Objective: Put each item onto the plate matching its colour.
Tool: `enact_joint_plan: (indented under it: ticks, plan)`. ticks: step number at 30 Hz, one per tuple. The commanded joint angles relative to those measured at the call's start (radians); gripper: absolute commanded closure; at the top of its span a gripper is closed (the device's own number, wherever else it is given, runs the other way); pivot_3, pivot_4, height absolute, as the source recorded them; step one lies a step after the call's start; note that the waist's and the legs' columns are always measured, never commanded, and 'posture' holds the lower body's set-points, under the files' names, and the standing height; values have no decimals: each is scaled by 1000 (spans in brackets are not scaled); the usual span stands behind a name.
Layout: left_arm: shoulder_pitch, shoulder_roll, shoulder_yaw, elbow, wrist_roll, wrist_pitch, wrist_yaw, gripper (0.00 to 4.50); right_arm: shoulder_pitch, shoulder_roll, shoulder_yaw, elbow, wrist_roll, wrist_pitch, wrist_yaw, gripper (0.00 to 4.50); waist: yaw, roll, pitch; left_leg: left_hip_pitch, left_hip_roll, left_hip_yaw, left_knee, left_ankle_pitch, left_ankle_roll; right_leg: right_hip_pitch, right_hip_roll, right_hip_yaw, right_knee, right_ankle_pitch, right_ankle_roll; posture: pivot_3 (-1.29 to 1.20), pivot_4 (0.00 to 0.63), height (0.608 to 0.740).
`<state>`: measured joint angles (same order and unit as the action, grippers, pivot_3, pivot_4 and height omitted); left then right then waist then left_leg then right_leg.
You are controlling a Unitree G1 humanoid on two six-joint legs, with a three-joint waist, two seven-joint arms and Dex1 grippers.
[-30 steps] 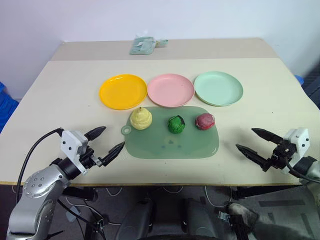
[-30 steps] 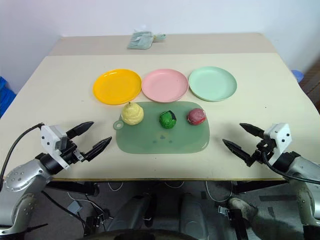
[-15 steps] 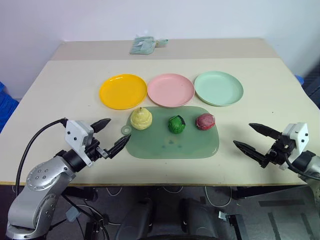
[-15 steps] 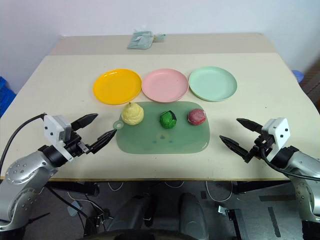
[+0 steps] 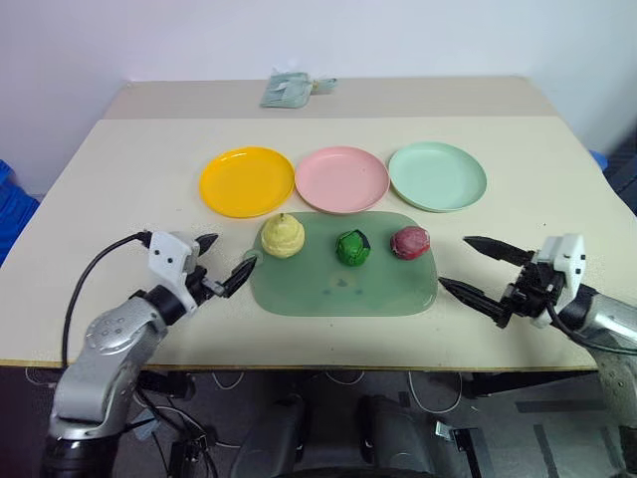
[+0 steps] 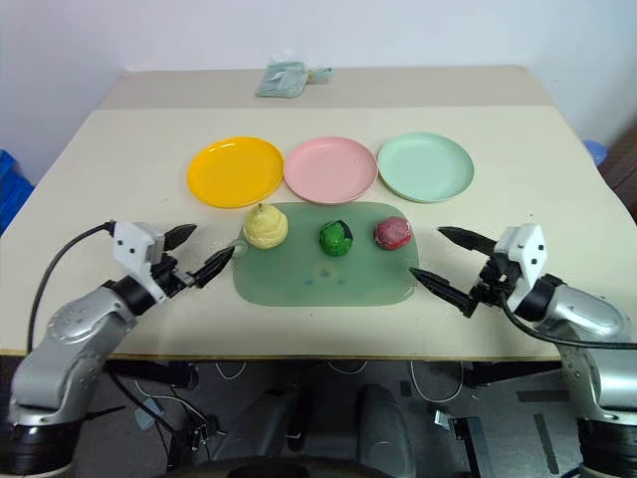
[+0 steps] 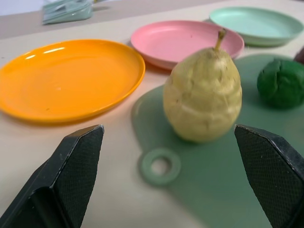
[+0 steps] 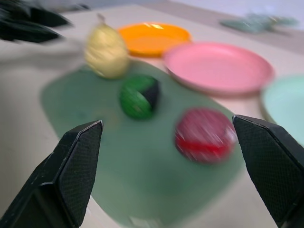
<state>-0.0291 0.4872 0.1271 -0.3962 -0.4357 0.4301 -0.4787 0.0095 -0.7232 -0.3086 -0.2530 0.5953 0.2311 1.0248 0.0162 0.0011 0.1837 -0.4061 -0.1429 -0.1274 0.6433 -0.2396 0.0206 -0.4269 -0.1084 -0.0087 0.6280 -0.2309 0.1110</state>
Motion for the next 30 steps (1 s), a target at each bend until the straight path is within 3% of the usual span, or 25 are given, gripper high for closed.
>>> enact_joint_plan:
  ticks: [1, 27, 30]
  plan:
    - [-59, -34, -30, 35, 38, -22, 26, 0, -55, 8, 33, -40, 19, -21, 26, 37, 0, 0, 0, 0, 0, 0, 0, 0, 0, 0, 0, 0, 0, 0, 0, 0, 150, 740]
    - [-391, -182, -177, 356, 166, -24, -4, 0, -112, 47, 100, -57, -10, -28, -18, 37, 25, 0, 0, -1, 0, 0, 3, 1, 1, 0, 1, 0, 1, 2, 1, 0, 150, 740]
    - [-423, -202, -185, 394, 176, -16, 2, 896, -111, 48, 99, -63, -9, -25, -24, 0, 25, -1, 0, -1, 0, 0, 3, 1, 2, 0, 1, 0, 1, 2, 1, 0, 150, 740]
